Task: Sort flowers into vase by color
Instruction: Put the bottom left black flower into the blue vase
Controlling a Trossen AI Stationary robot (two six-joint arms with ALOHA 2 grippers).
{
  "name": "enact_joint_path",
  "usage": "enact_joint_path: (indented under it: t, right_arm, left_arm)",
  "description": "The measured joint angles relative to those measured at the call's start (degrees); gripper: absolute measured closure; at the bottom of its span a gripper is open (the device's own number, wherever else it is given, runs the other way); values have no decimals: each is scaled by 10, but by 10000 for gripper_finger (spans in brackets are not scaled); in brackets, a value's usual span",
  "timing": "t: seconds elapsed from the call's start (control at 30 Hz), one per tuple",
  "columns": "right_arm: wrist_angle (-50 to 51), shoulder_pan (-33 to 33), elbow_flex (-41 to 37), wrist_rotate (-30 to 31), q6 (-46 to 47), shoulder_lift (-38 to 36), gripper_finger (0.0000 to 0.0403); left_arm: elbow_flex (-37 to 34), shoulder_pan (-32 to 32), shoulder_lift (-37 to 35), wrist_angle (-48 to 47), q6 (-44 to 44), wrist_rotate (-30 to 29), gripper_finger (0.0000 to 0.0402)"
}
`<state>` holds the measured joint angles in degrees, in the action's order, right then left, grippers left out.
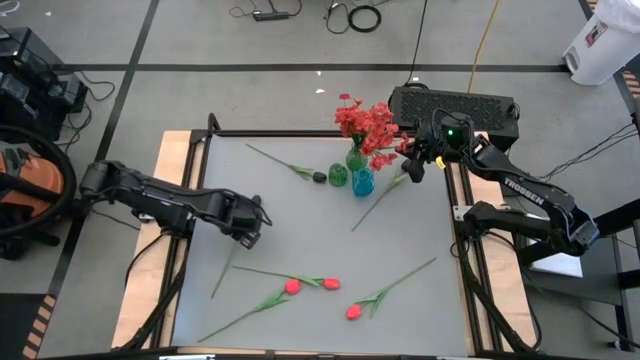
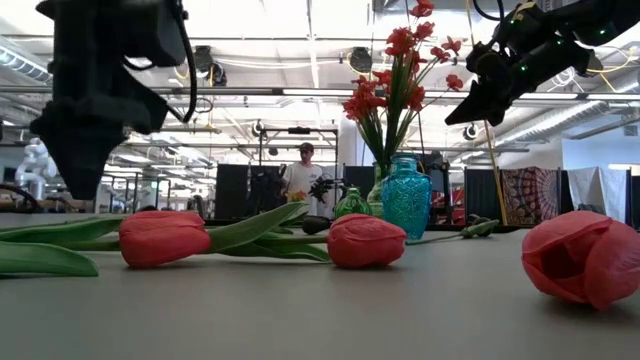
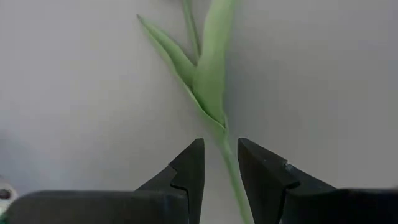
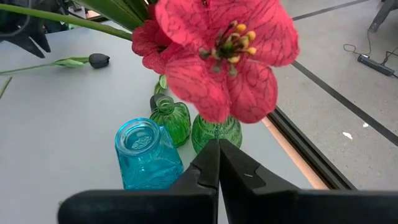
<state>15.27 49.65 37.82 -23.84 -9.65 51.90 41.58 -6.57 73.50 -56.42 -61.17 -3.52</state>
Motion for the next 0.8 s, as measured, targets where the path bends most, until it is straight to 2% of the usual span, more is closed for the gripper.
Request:
enact_joint_path:
  t: [0.33, 0.8]
  right_arm:
    - [0, 0, 0, 0, 0, 0, 403]
    - [0, 0, 0, 0, 16, 0, 403]
  left_arm:
    - [0, 0, 52, 12, -14, -27, 297]
    - [0, 0, 91, 37, -45, -31, 297]
